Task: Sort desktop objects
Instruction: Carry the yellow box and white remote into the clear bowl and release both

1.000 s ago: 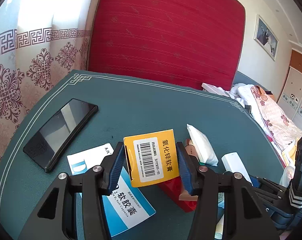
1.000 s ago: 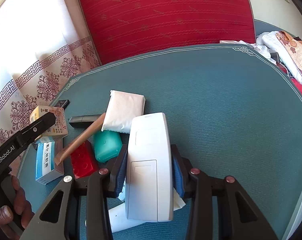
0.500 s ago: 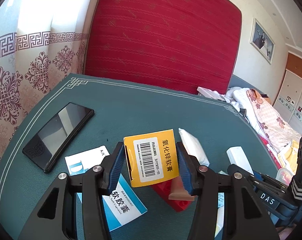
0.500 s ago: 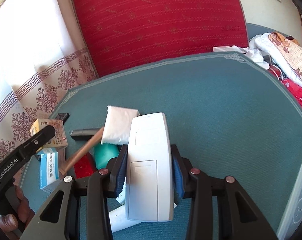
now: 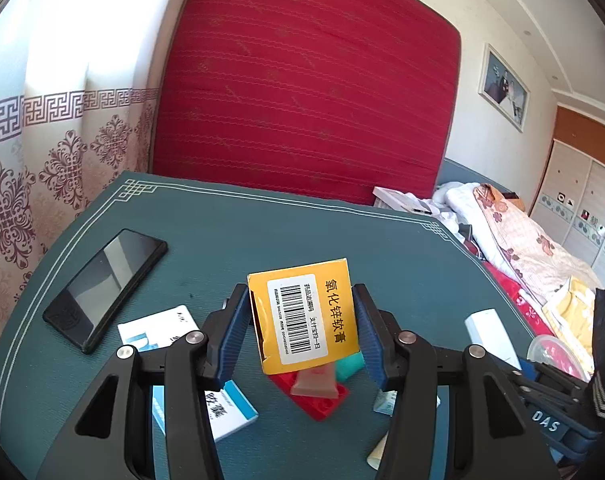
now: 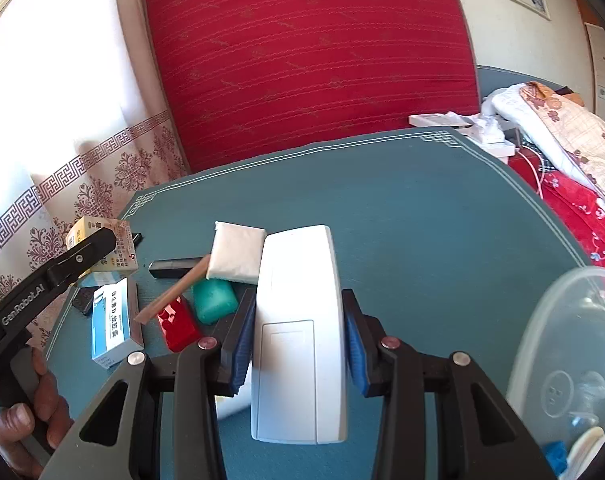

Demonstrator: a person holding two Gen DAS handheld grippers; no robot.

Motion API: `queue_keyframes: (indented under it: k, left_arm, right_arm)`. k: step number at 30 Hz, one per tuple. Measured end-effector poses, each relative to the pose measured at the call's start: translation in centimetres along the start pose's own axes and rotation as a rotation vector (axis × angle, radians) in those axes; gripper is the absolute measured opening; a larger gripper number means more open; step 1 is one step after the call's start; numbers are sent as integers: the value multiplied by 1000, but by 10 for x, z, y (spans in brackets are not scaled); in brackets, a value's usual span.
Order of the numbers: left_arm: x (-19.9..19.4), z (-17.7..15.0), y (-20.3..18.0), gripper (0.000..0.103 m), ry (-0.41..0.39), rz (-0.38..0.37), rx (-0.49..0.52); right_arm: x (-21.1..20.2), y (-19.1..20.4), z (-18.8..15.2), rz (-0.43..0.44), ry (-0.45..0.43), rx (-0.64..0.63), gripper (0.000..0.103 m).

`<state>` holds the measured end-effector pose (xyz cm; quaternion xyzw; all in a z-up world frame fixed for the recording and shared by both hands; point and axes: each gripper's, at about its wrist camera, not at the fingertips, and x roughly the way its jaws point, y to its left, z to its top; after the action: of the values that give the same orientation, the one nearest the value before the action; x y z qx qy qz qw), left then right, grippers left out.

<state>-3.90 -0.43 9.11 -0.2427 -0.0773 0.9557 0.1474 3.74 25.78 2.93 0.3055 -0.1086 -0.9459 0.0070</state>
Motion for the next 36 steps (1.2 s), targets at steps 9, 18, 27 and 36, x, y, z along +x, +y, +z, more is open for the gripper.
queue_keyframes:
  k: [9, 18, 27, 36]
  left_arm:
    - [-3, -6, -30, 54, 8, -36, 67]
    - [-11, -12, -68, 54, 21, -101, 123]
    - [-17, -23, -108, 54, 65, -189, 154]
    - [-23, -35, -141, 54, 87, -239, 204]
  right_arm:
    - [-31, -24, -2, -49, -30, 24, 44]
    - [-45, -56, -10, -101, -31, 62, 44]
    - [-61, -85, -13, -149, -37, 91, 44]
    - [-74, -104, -20, -189, -44, 99, 44]
